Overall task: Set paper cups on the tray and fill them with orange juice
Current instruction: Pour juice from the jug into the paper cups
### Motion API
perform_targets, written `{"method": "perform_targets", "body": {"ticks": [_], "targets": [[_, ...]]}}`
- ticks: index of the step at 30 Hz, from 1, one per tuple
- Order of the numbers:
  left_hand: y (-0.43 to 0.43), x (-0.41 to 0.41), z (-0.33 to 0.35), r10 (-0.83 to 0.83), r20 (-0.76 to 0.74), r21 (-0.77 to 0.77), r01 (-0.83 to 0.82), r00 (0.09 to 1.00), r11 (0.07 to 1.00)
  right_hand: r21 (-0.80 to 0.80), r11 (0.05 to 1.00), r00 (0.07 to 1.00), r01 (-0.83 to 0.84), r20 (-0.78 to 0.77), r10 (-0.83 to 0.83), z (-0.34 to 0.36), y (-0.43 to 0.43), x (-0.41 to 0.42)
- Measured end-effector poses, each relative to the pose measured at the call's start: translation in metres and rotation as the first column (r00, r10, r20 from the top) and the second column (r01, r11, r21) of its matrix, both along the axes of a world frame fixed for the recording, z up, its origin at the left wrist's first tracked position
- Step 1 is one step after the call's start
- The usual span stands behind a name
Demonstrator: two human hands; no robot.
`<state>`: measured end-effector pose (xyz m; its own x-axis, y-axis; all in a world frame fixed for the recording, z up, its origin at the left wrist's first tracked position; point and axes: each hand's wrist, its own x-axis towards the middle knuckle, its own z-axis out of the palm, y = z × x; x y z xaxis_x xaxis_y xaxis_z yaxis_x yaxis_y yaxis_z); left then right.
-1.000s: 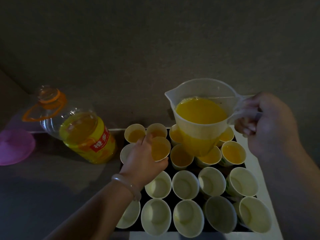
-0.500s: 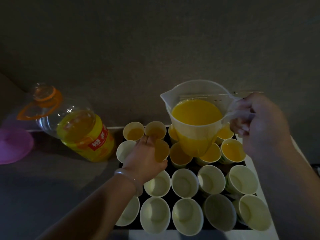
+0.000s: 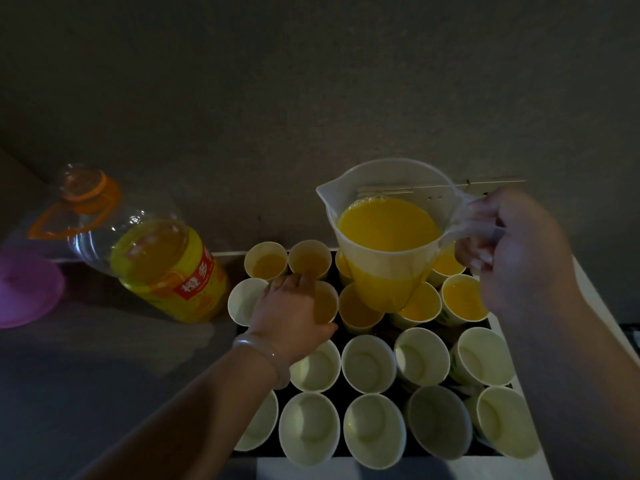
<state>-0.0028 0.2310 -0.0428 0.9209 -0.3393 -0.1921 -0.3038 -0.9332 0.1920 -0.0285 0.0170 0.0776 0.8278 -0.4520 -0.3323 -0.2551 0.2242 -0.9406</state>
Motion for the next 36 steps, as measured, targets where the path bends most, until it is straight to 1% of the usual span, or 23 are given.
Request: {"method": "perform_targets", "body": {"ticks": [3,4,8,11,14,16,18,21,22,24,26,30,33,36], "targets": [[0.0,0.0,0.002,-0.007,0.02,0.039,0.006,1.0,0.999,-0.141,0.99,0.997,-0.028,0.07,0.038,-0.004,-0.001,-0.008],[0.0,0.001,0.002,-0.008,0.028,0.053,0.007,1.0,0.999,-0.138,0.99,0.995,-0.034,0.087,0.046,-0.003,0.0,-0.008],[0.0,0.001,0.007,0.004,0.037,0.069,-0.007,0.999,0.998,0.039,0.999,0.999,0.035,0.002,-0.035,0.004,0.003,0.0],[0.005,-0.001,0.014,0.049,0.064,-0.01,-0.049,0.997,0.999,0.05,0.998,0.997,0.037,0.072,-0.041,0.004,0.006,-0.001],[0.02,-0.006,0.024,0.081,0.176,-0.108,-0.063,0.981,0.992,0.045,0.999,0.993,0.02,0.116,-0.026,0.002,0.009,-0.003],[0.035,-0.009,0.028,0.138,0.23,-0.195,-0.093,0.964,0.976,0.046,0.999,0.991,0.011,0.135,-0.017,0.002,0.011,-0.003],[0.051,-0.012,0.028,0.215,0.182,-0.265,-0.163,0.96,0.95,0.027,0.999,0.992,0.02,0.127,-0.023,0.002,0.012,-0.004],[0.068,-0.013,0.02,0.278,0.038,-0.294,-0.255,0.96,0.921,0.01,1.0,0.988,0.02,0.15,-0.021,0.002,0.015,-0.004],[0.071,-0.012,0.016,0.296,-0.004,-0.287,-0.284,0.955,0.915,0.021,0.999,0.987,0.026,0.157,-0.029,0.003,0.017,-0.004],[0.073,-0.01,0.007,0.329,-0.071,-0.224,-0.337,0.942,0.914,0.034,0.999,0.987,0.04,0.155,-0.044,0.003,0.019,-0.003],[0.071,-0.007,0.0,0.338,-0.096,-0.186,-0.351,0.936,0.918,0.043,0.998,0.988,0.046,0.144,-0.051,0.003,0.02,-0.002],[0.068,0.001,-0.01,0.338,-0.102,-0.119,-0.349,0.936,0.93,0.048,0.998,0.986,0.038,0.16,-0.046,0.002,0.024,-0.004],[0.068,0.008,-0.018,0.319,-0.064,-0.062,-0.322,0.946,0.945,0.054,0.998,0.981,0.023,0.189,-0.033,0.002,0.027,-0.006],[0.067,0.007,-0.015,0.295,-0.049,-0.055,-0.298,0.954,0.953,0.042,0.999,0.989,0.028,0.145,-0.034,0.003,0.028,-0.006]]}}
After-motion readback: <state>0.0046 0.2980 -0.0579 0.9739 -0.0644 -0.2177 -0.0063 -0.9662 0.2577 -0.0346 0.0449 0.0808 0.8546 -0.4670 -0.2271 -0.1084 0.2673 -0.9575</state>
